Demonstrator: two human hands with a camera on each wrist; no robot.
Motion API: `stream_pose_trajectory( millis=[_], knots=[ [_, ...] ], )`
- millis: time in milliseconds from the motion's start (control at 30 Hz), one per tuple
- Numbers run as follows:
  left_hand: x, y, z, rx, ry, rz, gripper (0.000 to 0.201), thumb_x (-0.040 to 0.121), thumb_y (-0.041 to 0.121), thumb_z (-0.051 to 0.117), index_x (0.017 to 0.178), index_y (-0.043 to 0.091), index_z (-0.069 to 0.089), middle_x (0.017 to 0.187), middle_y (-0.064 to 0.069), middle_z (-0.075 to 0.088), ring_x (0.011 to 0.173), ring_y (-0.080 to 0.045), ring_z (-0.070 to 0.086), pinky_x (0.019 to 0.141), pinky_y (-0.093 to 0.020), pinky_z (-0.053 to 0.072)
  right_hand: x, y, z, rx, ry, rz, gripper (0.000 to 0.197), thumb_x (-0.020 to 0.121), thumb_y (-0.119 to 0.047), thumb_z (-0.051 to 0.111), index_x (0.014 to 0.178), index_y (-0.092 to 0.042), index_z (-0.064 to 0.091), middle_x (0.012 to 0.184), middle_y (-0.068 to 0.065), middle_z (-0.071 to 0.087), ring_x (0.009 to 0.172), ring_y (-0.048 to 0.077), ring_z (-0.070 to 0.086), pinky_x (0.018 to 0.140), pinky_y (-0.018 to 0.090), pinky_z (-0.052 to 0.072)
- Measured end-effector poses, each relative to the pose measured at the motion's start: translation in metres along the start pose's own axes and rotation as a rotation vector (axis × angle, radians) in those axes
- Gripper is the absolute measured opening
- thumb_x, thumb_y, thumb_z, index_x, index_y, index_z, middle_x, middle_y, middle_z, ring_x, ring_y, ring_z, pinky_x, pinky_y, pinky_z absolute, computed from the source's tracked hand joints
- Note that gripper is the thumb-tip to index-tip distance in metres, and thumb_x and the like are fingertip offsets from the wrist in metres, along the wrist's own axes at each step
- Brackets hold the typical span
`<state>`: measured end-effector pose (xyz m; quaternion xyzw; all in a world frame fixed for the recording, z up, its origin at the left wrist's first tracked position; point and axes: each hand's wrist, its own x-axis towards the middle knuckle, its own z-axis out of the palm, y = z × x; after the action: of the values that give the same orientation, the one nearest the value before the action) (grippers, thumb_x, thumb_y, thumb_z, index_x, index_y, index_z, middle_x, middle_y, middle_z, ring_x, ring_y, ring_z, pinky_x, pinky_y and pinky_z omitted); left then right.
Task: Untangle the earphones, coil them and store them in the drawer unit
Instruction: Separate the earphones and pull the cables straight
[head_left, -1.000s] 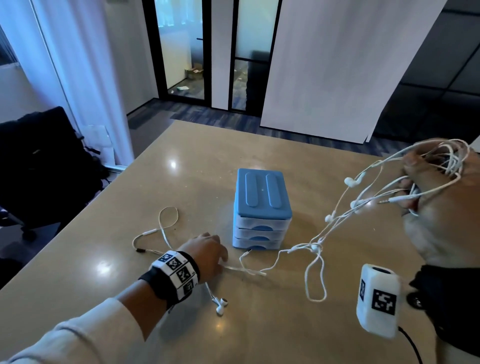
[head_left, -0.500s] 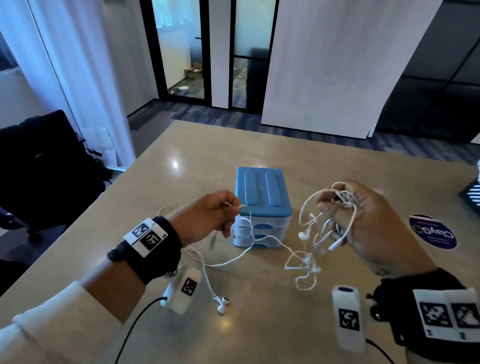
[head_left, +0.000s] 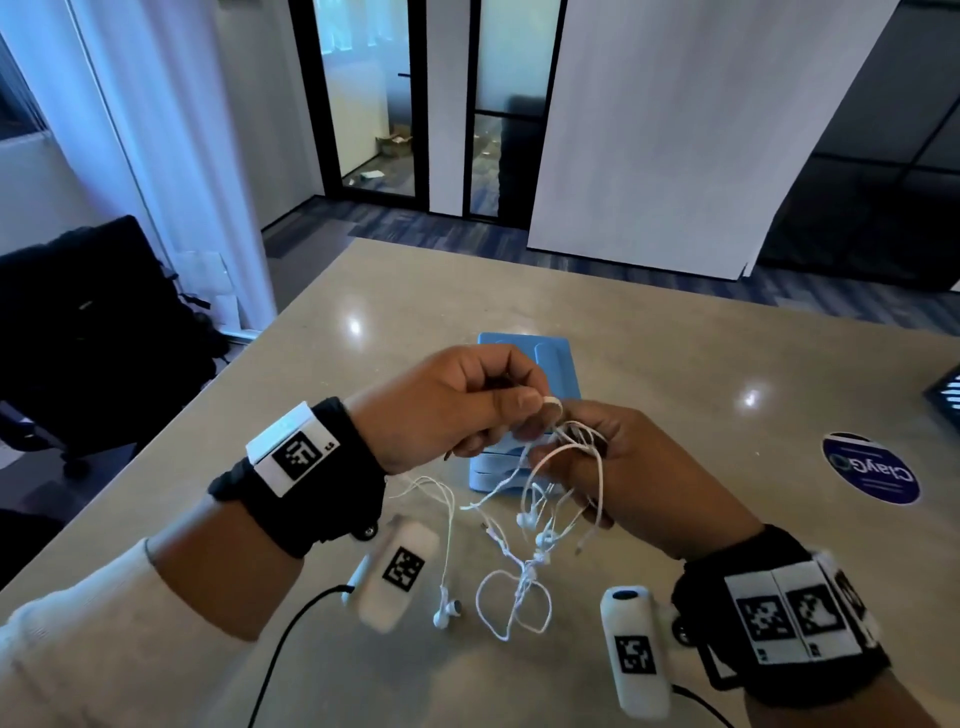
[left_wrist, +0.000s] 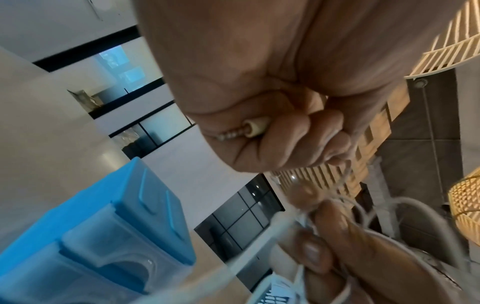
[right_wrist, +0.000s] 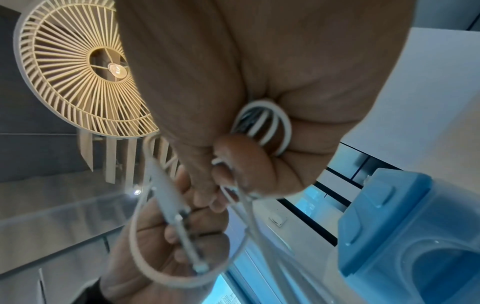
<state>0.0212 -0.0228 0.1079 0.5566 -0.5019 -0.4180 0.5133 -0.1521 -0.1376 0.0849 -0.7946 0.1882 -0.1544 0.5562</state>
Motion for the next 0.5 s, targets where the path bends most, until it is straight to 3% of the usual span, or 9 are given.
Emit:
stream_pose_trajectory(
  millis=[100,200,267,333,433,500],
  knots=[
    [0.003,-0.007,-0.014,-0.002,0.096,-0.014,0.006,0.094,0.014,0.062,0.096,0.011,0.066,0.064,-0.006,0.056,0.05,-0.016,0.044,0.045,-0.023,0.035,-0.001,-0.002,-0.005,0.039,0.073,-0.014,0.014,0.096,-0.014,0.068,0.083,-0.016,0.072,0.061,0.001,0.054,0.047,0.012,0.042,0.044,0.023,0.034],
    [0.008,-0.033,-0.036,0.138,0.192,-0.106,0.014,0.098,0.02,0.059,0.106,0.013,0.067,0.079,-0.002,0.066,0.069,-0.016,0.06,0.057,-0.023,0.047,-0.003,-0.006,-0.018,0.052,0.149,-0.017,0.013,0.096,-0.014,0.068,0.084,-0.014,0.073,0.058,-0.002,0.054,0.05,0.018,0.041,0.044,0.025,0.035],
    [0.01,-0.063,-0.054,0.465,0.224,-0.171,0.016,0.096,0.022,0.06,0.11,0.017,0.067,0.091,0.0,0.068,0.084,-0.016,0.063,0.072,-0.028,0.052,-0.005,-0.008,-0.025,0.069,0.174,-0.021,0.011,0.095,-0.015,0.068,0.087,-0.014,0.074,0.062,0.002,0.056,0.052,0.021,0.041,0.044,0.026,0.036],
    [0.008,-0.101,-0.07,0.904,0.174,-0.321,0.035,0.09,0.031,0.067,0.123,0.02,0.063,0.114,-0.001,0.067,0.107,-0.019,0.063,0.095,-0.031,0.047,-0.007,-0.009,-0.029,0.116,0.185,-0.025,0.01,0.094,-0.017,0.068,0.087,-0.012,0.073,0.064,0.004,0.054,0.052,0.02,0.04,0.043,0.025,0.035],
    [-0.005,-0.165,-0.074,1.131,-0.026,-0.582,0.089,0.072,0.056,0.069,0.15,0.039,0.03,0.154,0.001,0.039,0.143,-0.02,0.035,0.117,-0.035,0.027,-0.01,-0.009,-0.031,0.14,0.193,-0.027,0.01,0.094,-0.014,0.067,0.087,-0.011,0.073,0.062,0.004,0.054,0.049,0.016,0.04,0.042,0.023,0.035],
    [-0.013,-0.194,-0.07,1.229,-0.091,-0.648,0.107,0.064,0.065,0.069,0.146,0.062,-0.001,0.161,0.005,0.024,0.15,-0.024,0.017,0.119,-0.042,0.024,-0.011,-0.007,-0.033,0.138,0.204,-0.04,0.009,0.094,-0.013,0.067,0.088,-0.011,0.074,0.061,0.002,0.056,0.048,0.015,0.04,0.041,0.023,0.035]
  ],
)
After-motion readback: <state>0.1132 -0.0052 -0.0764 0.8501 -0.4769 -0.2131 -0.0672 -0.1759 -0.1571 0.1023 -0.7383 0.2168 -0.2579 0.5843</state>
